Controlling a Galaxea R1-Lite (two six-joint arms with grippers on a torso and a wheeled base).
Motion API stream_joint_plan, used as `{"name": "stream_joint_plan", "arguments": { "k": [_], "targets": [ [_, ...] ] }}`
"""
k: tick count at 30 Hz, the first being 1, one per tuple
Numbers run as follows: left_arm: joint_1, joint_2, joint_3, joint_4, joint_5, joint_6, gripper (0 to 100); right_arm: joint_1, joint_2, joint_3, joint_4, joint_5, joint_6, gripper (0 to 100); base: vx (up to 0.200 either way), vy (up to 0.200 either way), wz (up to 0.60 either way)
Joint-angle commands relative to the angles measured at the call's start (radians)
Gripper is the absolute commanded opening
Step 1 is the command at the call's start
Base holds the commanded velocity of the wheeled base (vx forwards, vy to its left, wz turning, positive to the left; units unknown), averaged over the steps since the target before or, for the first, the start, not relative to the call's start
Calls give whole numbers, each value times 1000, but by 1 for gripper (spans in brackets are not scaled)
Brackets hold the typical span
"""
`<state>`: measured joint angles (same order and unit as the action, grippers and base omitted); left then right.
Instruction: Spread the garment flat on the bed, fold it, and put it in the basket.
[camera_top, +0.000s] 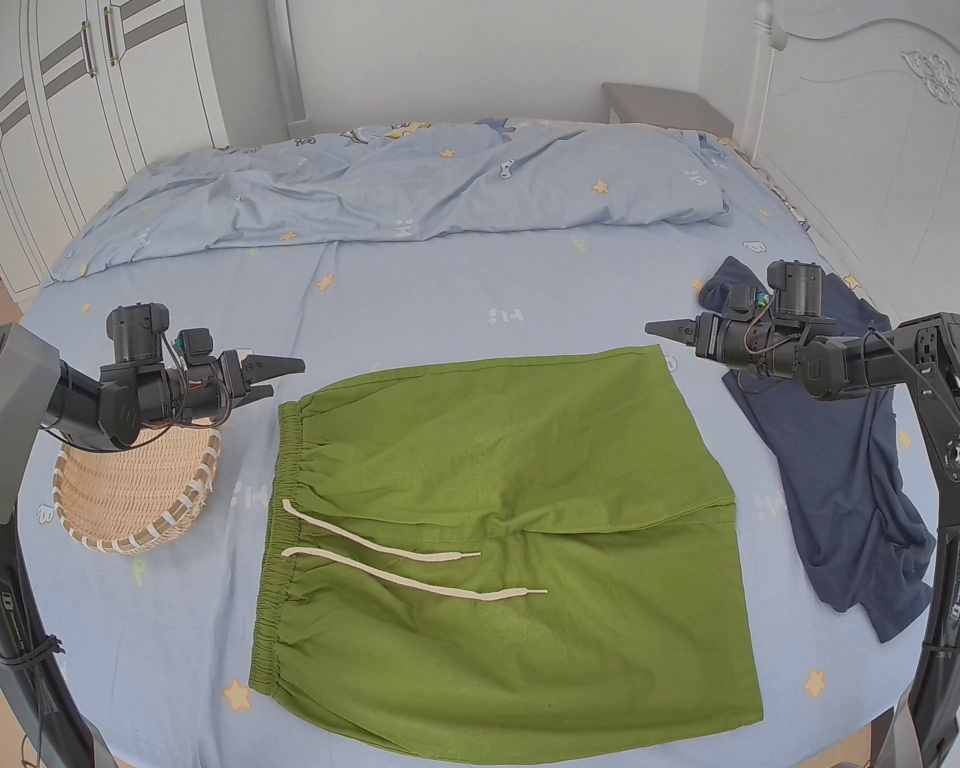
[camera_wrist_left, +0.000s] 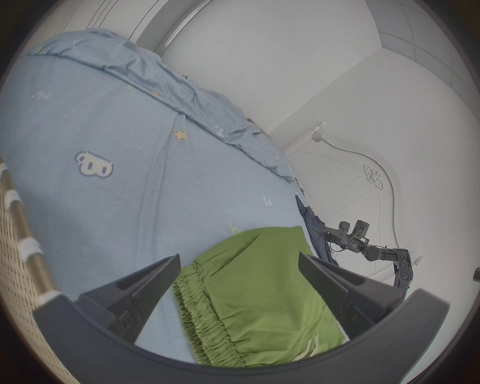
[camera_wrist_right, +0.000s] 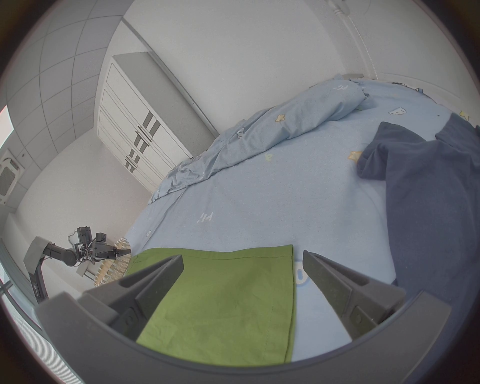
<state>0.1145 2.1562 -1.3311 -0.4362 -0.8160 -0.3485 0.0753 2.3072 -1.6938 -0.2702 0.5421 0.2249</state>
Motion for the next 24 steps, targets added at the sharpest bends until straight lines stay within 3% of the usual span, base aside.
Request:
{"name": "stream_joint_plan", "arguments": {
  "k": [1, 6, 13, 14, 17, 24],
  "targets": [
    [-2, -76, 29, -1, 0, 0, 100, -9, -52, 26, 0, 2, 21, 100, 0, 0, 0],
    [-2, -183, 104, 4, 32, -3, 100, -35, -195, 146, 0, 7, 48, 100, 0, 0, 0],
    [-19, -434, 481, 2, 35, -70, 100, -46, -462, 556, -6, 13, 50, 100, 0, 0, 0],
    [-19, -490, 595, 4, 29, -104, 100, -45, -517, 677, -9, 18, 44, 100, 0, 0, 0],
    [-16, -585, 760, -1, 21, -153, 100, -39, -600, 849, -11, 33, 39, 100, 0, 0, 0],
    [4, -676, 1012, 1, -45, -158, 100, -32, -740, 1158, -24, 52, 45, 100, 0, 0, 0]
  ]
}}
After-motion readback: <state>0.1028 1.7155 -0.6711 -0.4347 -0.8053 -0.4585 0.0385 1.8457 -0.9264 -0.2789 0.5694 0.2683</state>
